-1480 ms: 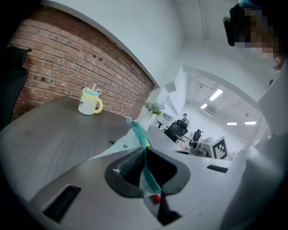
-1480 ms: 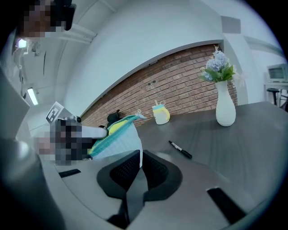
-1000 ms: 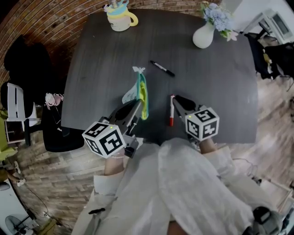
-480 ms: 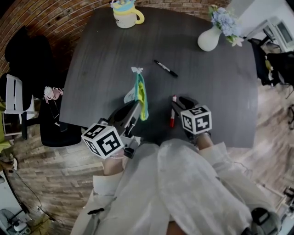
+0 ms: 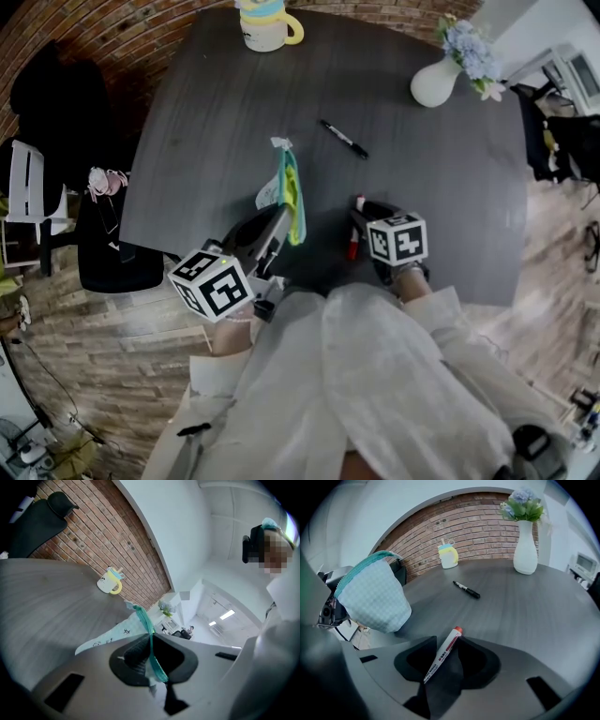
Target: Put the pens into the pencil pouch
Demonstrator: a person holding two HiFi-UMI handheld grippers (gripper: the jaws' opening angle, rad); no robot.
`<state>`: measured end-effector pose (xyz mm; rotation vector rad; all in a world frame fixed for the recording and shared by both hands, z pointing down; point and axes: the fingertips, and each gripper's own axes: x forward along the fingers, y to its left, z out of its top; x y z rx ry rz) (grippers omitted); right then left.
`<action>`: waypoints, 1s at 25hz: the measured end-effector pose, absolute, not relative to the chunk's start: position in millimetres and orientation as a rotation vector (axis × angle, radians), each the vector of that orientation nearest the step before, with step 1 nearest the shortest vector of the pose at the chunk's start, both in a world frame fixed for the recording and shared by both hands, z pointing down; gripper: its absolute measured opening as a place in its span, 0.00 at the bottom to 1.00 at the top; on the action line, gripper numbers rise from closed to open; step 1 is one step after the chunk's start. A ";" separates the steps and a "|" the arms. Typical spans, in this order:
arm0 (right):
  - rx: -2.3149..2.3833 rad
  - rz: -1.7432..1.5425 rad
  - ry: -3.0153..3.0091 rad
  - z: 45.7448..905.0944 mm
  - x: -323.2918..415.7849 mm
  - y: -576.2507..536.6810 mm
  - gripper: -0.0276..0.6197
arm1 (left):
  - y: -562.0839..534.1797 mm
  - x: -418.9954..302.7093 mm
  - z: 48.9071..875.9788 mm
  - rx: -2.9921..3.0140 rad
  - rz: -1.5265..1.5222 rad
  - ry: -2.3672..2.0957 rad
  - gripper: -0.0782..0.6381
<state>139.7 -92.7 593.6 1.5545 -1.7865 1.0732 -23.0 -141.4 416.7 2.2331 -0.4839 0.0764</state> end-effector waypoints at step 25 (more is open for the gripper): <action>1.624 1.053 -1.785 589.9 140.7 -102.1 0.14 | -140.2 -30.4 424.0 2.241 0.089 -0.482 0.14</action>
